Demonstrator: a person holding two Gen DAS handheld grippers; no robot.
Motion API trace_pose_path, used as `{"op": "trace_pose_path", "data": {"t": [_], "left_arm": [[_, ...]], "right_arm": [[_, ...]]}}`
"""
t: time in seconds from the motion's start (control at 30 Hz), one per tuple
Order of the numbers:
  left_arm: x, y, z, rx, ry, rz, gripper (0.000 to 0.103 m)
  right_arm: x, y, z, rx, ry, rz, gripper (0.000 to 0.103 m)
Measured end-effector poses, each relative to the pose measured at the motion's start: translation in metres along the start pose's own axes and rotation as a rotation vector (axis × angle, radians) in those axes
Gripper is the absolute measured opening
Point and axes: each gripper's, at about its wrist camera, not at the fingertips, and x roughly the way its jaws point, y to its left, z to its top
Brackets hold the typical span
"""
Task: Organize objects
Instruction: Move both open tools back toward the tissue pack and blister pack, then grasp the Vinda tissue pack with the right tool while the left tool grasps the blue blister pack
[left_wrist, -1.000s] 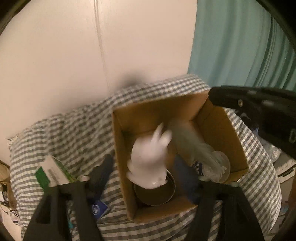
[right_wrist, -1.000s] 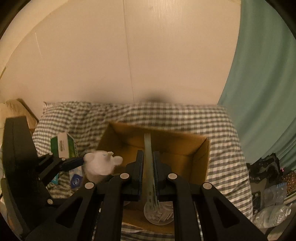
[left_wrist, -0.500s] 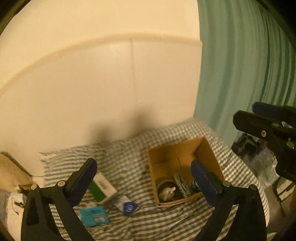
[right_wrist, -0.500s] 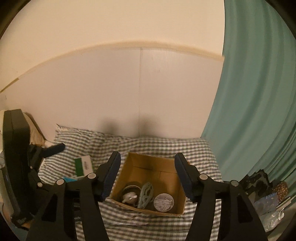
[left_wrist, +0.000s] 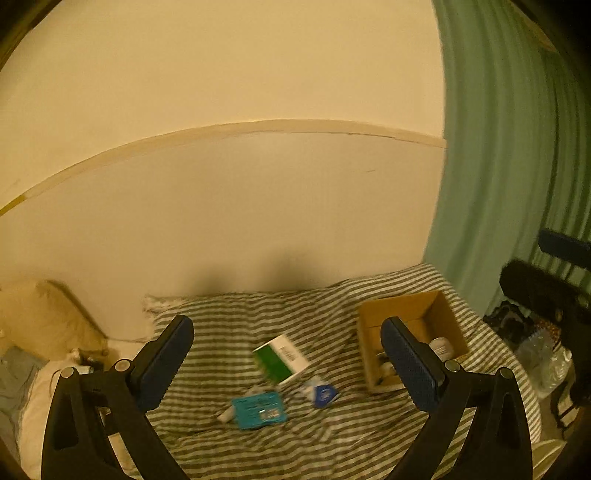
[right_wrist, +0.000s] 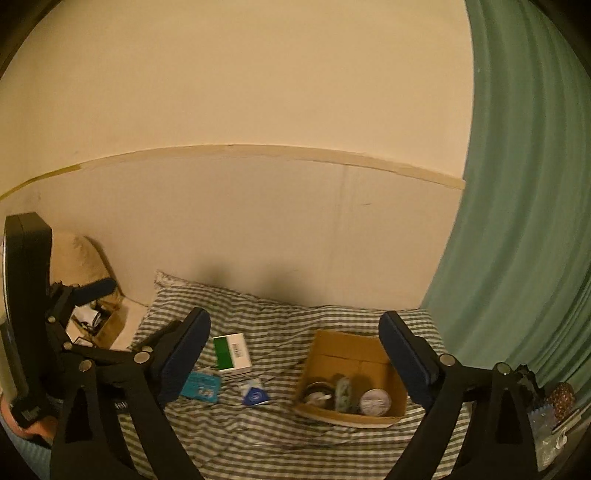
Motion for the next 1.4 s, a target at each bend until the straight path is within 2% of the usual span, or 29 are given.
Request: {"op": "trace_pose_path", "data": {"t": [0.13,0.27,0.53,0.67,0.8,0.93,1.03,1.1,1.17,1.23,1.27,1.33,1.4], "left_arm": [[0.003,0.041,-0.016,-0.023,0.018,0.045,0.103],[0.012,0.079,-0.034,-0.060,0.034,0.091,0.103],[0.077,0.128,-0.085,-0.136,0.125,0.141,0.103],[0.119,0.128,-0.110,-0.156,0.184,0.143,0.103],[0.167,0.120,-0.146,-0.170,0.265,0.157,0.103],[0.211,0.105,-0.179,-0.170,0.354,0.164,0.103],[0.233,0.095,-0.195,-0.140,0.400,0.173,0.103],[0.240,0.091,-0.198,-0.120,0.423,0.168,0.103],[0.245,0.089,-0.198,-0.105,0.437,0.181,0.103],[0.246,0.090,-0.196,-0.102,0.443,0.205,0.103],[0.245,0.091,-0.196,-0.106,0.442,0.204,0.103],[0.244,0.094,-0.197,-0.124,0.442,0.193,0.103],[0.242,0.094,-0.199,-0.129,0.448,0.190,0.103]], "right_arm": [[0.014,0.033,-0.013,0.005,0.030,0.029,0.099],[0.049,0.059,-0.029,-0.017,0.069,0.040,0.100],[0.147,0.091,-0.082,-0.014,0.198,0.065,0.100],[0.203,0.096,-0.113,-0.021,0.259,0.064,0.100],[0.260,0.088,-0.148,-0.018,0.366,0.059,0.100],[0.302,0.079,-0.182,-0.053,0.416,0.033,0.099],[0.329,0.076,-0.205,-0.078,0.464,0.022,0.093],[0.336,0.087,-0.213,-0.172,0.446,-0.030,0.093],[0.341,0.097,-0.216,-0.220,0.451,-0.032,0.093],[0.346,0.103,-0.220,-0.227,0.471,0.017,0.085],[0.348,0.105,-0.222,-0.234,0.481,0.014,0.083],[0.351,0.108,-0.225,-0.252,0.488,0.013,0.083],[0.358,0.101,-0.227,-0.209,0.522,0.041,0.083]]}}
